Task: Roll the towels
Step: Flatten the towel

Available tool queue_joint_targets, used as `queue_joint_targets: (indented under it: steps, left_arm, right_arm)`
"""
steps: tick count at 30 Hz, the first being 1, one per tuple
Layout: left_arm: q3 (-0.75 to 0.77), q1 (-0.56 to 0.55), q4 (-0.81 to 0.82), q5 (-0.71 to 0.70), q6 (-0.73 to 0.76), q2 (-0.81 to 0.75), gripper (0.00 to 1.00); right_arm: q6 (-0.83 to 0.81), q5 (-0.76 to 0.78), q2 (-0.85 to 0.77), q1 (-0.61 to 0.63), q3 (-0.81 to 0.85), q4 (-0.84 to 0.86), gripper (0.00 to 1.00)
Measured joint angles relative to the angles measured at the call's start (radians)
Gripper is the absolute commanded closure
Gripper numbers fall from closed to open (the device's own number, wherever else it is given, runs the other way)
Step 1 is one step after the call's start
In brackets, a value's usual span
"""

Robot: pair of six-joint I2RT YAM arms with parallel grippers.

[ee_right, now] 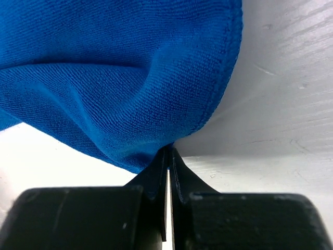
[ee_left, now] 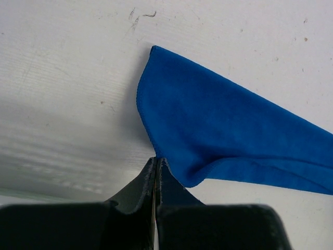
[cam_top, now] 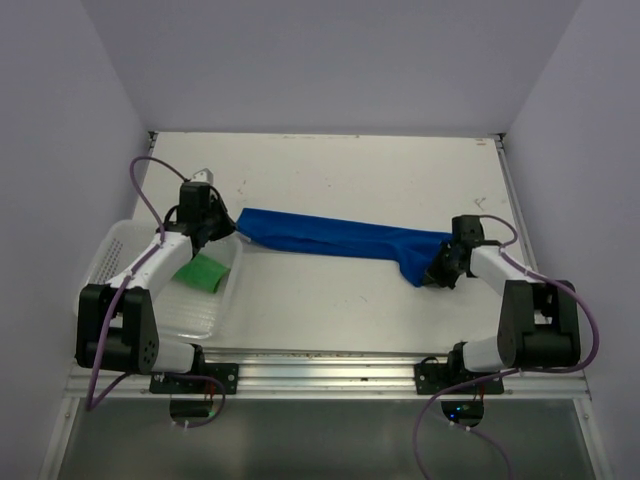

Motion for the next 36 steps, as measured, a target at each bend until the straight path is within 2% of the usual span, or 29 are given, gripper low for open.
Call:
queue_joint_targets:
  steps: [6, 12, 17, 24, 28, 32, 36]
  left_arm:
    - [0.002, -0.003, -0.002, 0.001, 0.001, 0.000, 1.00]
    - [0.090, -0.003, -0.016, 0.019, -0.003, 0.020, 1.00]
    - [0.292, -0.003, -0.030, 0.058, -0.021, 0.134, 1.00]
    - [0.712, 0.024, -0.101, 0.182, -0.070, 0.375, 1.00]
    - [0.883, 0.062, -0.129, 0.233, -0.099, 0.448, 1.00]
    - [0.968, 0.103, -0.141, 0.272, -0.116, 0.458, 1.00]
    - [0.936, 0.147, -0.119, 0.303, -0.119, 0.431, 1.00]
  right_arm:
    - [0.003, 0.047, -0.017, -0.018, 0.068, -0.087, 1.00]
    - [0.024, 0.037, -0.041, -0.146, 0.328, -0.156, 1.00]
    - [0.091, 0.006, 0.023, -0.189, 0.533, -0.151, 1.00]
    - [0.177, -0.039, 0.267, -0.187, 0.866, -0.189, 1.00]
    - [0.216, -0.060, 0.348, -0.187, 1.057, -0.201, 1.00]
    - [0.240, -0.078, 0.350, -0.188, 1.157, -0.193, 1.00]
    - [0.254, -0.108, 0.323, -0.194, 1.126, -0.140, 1.00]
